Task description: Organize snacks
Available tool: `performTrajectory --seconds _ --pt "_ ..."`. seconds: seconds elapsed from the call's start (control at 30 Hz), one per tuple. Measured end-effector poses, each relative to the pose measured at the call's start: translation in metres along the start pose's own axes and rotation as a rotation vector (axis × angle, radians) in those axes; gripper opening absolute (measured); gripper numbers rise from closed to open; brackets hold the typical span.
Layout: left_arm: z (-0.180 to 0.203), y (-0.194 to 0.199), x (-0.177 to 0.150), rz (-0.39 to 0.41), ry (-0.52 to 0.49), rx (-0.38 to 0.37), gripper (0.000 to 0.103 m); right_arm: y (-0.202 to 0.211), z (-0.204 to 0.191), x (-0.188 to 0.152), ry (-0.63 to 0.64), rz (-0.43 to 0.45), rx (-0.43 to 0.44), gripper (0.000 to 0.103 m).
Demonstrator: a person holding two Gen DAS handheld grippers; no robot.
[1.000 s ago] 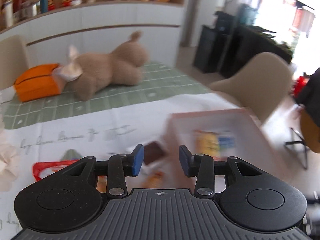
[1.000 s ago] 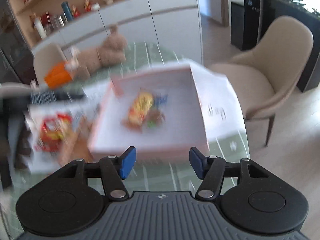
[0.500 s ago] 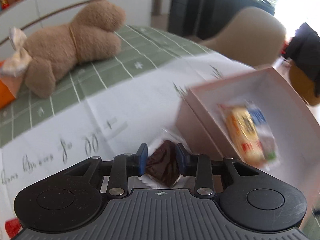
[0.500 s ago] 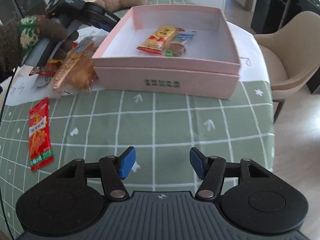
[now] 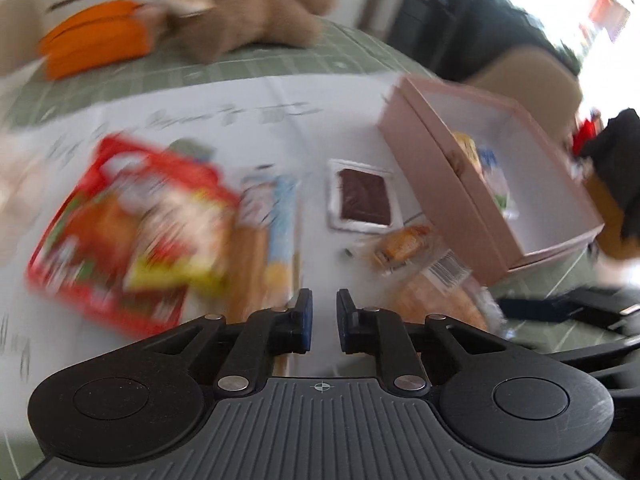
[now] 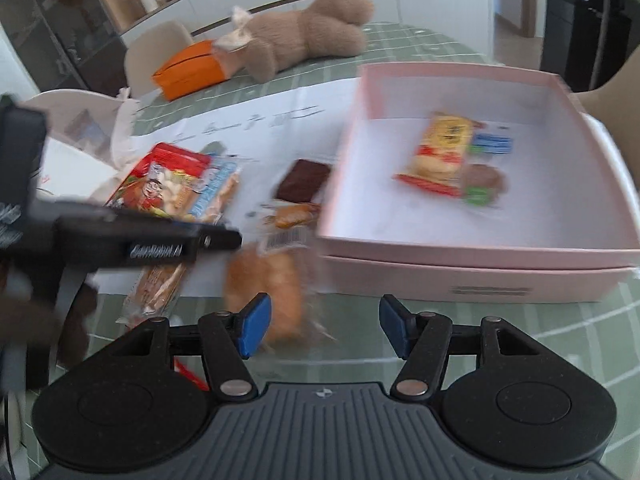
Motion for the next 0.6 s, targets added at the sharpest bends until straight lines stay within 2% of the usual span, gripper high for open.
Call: performTrajectory --seconds 0.07,0.13,0.33,0.47,0.53,0.6 --pt "-0.01 0.018 -0.012 0.02 0.085 -0.013 0.017 -0.009 -0.012 0.001 0.012 -0.027 0.029 0.057" --pt "-0.016 0.029 -0.018 0.013 0.126 0.006 0.017 -0.019 -0.028 0.005 0.031 -0.044 0.032 0.055" --pt "-0.024 0.053 -0.042 -0.018 0.057 0.12 0.017 -0.004 -0.047 0.031 -0.008 0.031 -0.004 0.056" --pt "-0.031 0.057 -0.052 -0.027 0.055 0.119 0.017 -0.016 -0.056 0.07 0.015 0.044 -0.099 0.055" --pt "-0.035 0.06 -0.056 -0.03 0.054 0.093 0.02 -0.033 -0.062 0.095 0.042 0.046 -0.187 0.049" --pt "-0.036 0.062 -0.06 -0.035 0.048 0.08 0.021 -0.052 -0.063 0.117 0.065 0.034 -0.283 0.028"
Point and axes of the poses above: each gripper's, at about its wrist camera, not at the fingertips, and y roughly against the way its jaws point, z to its right, x to its top, the point moved 3 cm from there along -y, roughly the way its jaws point, and after that the axes turned 8 degrees about -z, right-handed, at the moved point
